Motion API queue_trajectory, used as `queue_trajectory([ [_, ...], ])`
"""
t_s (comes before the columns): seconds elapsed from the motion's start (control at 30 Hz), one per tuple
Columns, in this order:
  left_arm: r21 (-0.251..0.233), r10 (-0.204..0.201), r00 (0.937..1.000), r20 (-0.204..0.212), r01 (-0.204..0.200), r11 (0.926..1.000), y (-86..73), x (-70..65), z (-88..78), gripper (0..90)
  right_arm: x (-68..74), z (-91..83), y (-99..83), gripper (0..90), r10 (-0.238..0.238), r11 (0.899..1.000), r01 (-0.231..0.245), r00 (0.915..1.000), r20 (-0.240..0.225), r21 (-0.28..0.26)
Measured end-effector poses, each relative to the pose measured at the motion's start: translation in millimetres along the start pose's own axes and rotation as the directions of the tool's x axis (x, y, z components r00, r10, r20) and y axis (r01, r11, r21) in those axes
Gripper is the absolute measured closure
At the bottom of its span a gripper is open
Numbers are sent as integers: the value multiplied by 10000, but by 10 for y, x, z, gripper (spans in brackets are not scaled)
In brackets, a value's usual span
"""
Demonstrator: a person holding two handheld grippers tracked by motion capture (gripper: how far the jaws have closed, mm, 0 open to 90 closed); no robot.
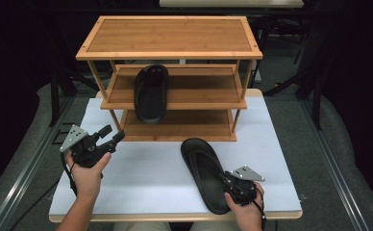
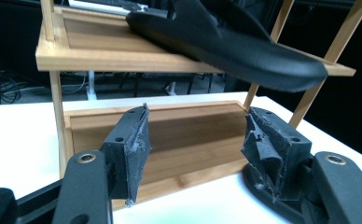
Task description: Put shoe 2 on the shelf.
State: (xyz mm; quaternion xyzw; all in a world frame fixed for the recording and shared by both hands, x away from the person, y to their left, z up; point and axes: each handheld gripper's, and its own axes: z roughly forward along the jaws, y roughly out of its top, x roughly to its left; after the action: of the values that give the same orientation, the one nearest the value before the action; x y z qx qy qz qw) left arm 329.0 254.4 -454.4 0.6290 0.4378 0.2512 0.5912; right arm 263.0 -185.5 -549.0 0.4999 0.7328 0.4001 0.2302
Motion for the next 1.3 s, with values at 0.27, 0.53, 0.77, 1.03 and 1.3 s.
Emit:
queue_trajectory([
  [0.27, -284, -331, 9994, -40, 330, 9991, 60, 84, -3, 399, 0, -31, -47, 771, 38, 10000, -40, 9996, 270, 57],
  [0.53, -204, -358, 9993, -106, 356, 9992, 42, 97, 13, 399, 20, -24, -36, 816, -335, 9994, 337, 9974, 632, -24],
  [0.77, -207, -405, 9989, -243, 400, 9990, 25, 131, -28, 397, -24, 0, -16, 833, -242, 9995, 243, 9997, 91, -181],
  [1.03, -196, -450, 9982, -390, 442, 9988, 14, 168, -72, 397, 77, 23, 17, 839, -522, 9978, 517, 9986, -117, -420],
  [1.3, -259, -514, 9972, -543, 501, 9984, -1, 203, -133, 397, 74, -6, 63, 840, -260, 9958, 214, 9983, -516, -887],
])
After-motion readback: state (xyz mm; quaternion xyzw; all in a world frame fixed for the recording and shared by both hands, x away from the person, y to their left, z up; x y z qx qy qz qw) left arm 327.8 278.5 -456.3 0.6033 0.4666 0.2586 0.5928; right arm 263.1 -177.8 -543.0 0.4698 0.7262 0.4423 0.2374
